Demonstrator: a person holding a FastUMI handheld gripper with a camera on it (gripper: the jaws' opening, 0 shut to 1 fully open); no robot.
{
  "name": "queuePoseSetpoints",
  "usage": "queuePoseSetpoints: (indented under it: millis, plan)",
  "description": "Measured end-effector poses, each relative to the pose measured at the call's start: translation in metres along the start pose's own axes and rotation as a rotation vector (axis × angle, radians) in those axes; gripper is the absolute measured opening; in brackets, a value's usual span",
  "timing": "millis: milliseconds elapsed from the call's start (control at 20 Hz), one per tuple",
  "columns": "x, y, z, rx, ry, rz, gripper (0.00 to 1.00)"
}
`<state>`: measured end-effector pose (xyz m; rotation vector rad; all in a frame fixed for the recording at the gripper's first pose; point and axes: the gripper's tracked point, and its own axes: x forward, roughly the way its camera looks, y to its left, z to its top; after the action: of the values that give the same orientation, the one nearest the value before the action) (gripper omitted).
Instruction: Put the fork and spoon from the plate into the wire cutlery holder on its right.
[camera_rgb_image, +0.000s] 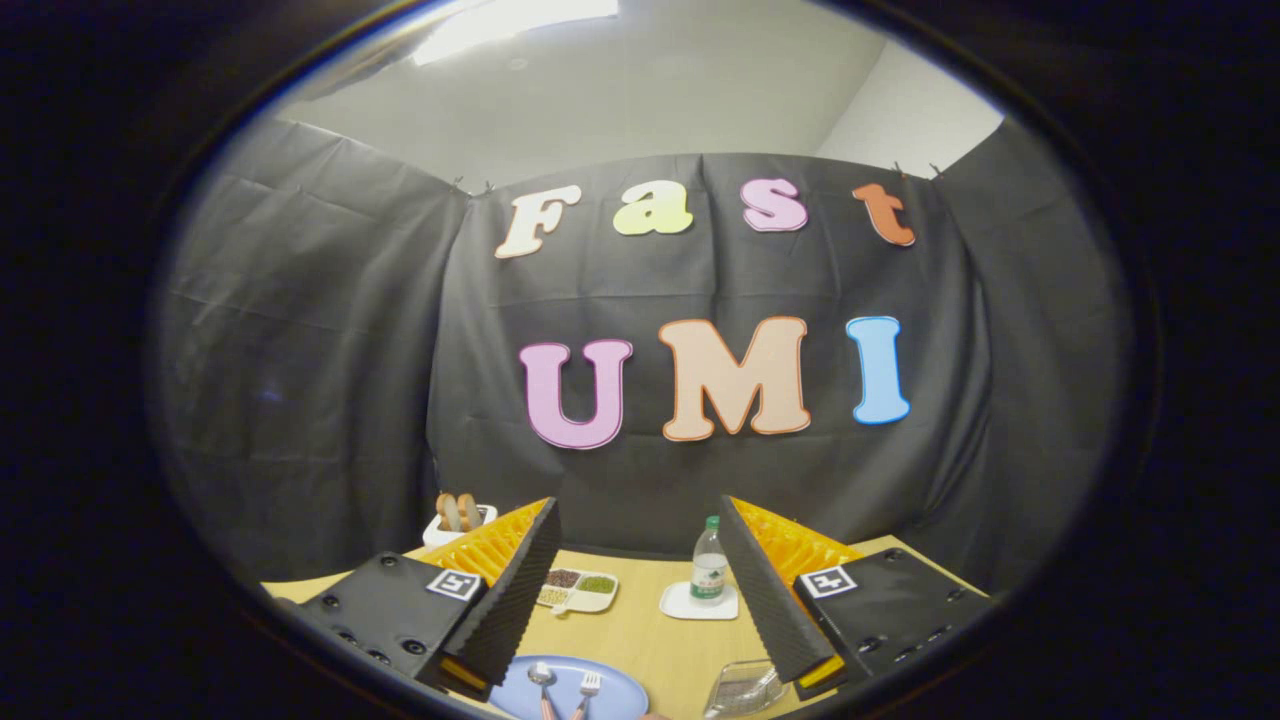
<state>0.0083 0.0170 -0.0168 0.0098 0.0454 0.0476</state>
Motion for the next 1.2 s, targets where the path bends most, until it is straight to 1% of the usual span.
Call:
queuePoseSetpoints:
  millis: [100, 400, 650, 1050, 1200]
  plan:
    - [0.002, 0.003, -0.009, -0.011, 0.02, 0.01, 0.99]
    - [0.002, 0.022, -0.065, -0.065, 0.168, 0.061, 0.99]
    - [-0.003, 0.033, -0.123, -0.099, 0.318, 0.103, 0.99]
    - [-0.016, 0.03, -0.217, -0.104, 0.589, 0.093, 0.99]
    - [-0.023, 0.032, -0.252, -0.099, 0.685, 0.1, 0.99]
